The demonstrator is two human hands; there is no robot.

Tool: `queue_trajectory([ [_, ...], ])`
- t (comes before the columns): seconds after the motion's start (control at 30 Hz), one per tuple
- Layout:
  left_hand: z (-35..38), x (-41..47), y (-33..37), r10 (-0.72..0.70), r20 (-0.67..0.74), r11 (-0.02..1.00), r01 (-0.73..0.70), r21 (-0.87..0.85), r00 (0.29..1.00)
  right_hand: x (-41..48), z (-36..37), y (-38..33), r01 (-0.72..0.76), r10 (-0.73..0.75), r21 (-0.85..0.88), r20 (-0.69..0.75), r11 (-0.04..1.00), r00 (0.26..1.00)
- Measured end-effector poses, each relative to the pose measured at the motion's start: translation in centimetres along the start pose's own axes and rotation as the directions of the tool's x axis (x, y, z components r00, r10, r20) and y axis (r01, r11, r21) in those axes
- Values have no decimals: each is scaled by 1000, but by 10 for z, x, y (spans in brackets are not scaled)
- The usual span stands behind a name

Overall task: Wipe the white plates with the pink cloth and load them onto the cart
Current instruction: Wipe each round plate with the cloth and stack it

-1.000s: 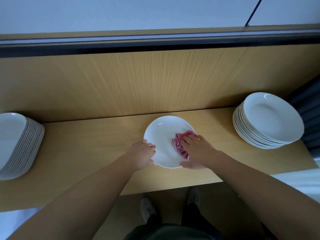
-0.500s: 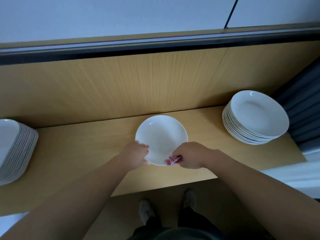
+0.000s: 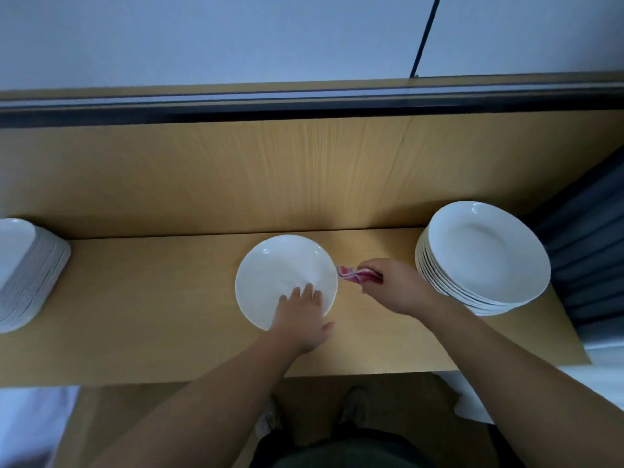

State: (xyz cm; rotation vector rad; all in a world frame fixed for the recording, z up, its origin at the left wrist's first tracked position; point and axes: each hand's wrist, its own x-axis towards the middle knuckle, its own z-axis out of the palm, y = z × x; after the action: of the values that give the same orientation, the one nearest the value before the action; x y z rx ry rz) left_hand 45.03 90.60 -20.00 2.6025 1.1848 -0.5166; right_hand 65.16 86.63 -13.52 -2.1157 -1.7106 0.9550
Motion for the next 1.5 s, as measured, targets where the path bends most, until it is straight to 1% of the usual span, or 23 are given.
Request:
queue_trajectory([
  [0.07, 3, 4, 9, -71, 42, 997, 72, -20, 997, 3, 0, 4, 23, -23, 7, -5, 1000, 1000],
  [0.13, 3, 7, 15, -114, 44, 993, 114, 0, 992, 6, -1, 7, 47, -46, 25, -16, 999, 999],
  [0.27, 2, 7, 22, -87, 86, 991, 77, 113, 992, 10, -6, 6, 76, -75, 10, -22, 997, 997],
  [0.37, 2, 3, 21, -65, 80, 989, 53, 141, 995, 9, -9, 4, 68, -68, -2, -39, 998, 997],
  [0.5, -18, -9, 15, -17, 24, 994, 15, 104, 1000, 6, -15, -2, 80, -74, 47, -116, 996, 991],
  [0.57, -34, -15, 7, -26, -2, 996, 26, 80, 1000, 3, -17, -9, 85, -70, 92, -155, 992, 985],
  [0.63, -50, -22, -4, -36, -34, 995, 40, 96, 999, -1, -19, -18, 82, -60, 121, -176, 989, 983],
  [0.73, -71, -31, -20, -37, -83, 989, 49, 139, 996, -6, -20, -34, 87, -65, 104, -197, 991, 978],
  [0.83, -89, -33, -32, -37, -146, 993, 53, 106, 989, -8, -20, -46, 93, -70, 93, -228, 991, 971],
  [0.93, -107, -35, -38, -17, -234, 999, 23, 22, 972, -12, -25, -56, 142, -105, 116, -277, 983, 955],
  [1.0, -117, -37, -39, 11, -265, 998, -27, -54, 964, -16, -30, -61, 177, -128, 130, -315, 976, 940],
  [1.1, -125, -41, -37, 15, -304, 978, -78, -195, 952, -20, -39, -64, 179, -112, 155, -365, 972, 924],
  [1.23, -120, -42, -37, -74, -295, 878, -78, -473, 953, -26, -46, -66, 202, -128, 181, -354, 963, 926],
  [1.4, -111, -38, -37, -129, -268, 832, -43, -554, 955, -25, -45, -74, 197, -128, 183, -336, 963, 933],
  [1.5, -112, -38, -44, -184, -238, 777, -7, -630, 954, -19, -43, -80, 207, -156, 155, -290, 966, 944],
])
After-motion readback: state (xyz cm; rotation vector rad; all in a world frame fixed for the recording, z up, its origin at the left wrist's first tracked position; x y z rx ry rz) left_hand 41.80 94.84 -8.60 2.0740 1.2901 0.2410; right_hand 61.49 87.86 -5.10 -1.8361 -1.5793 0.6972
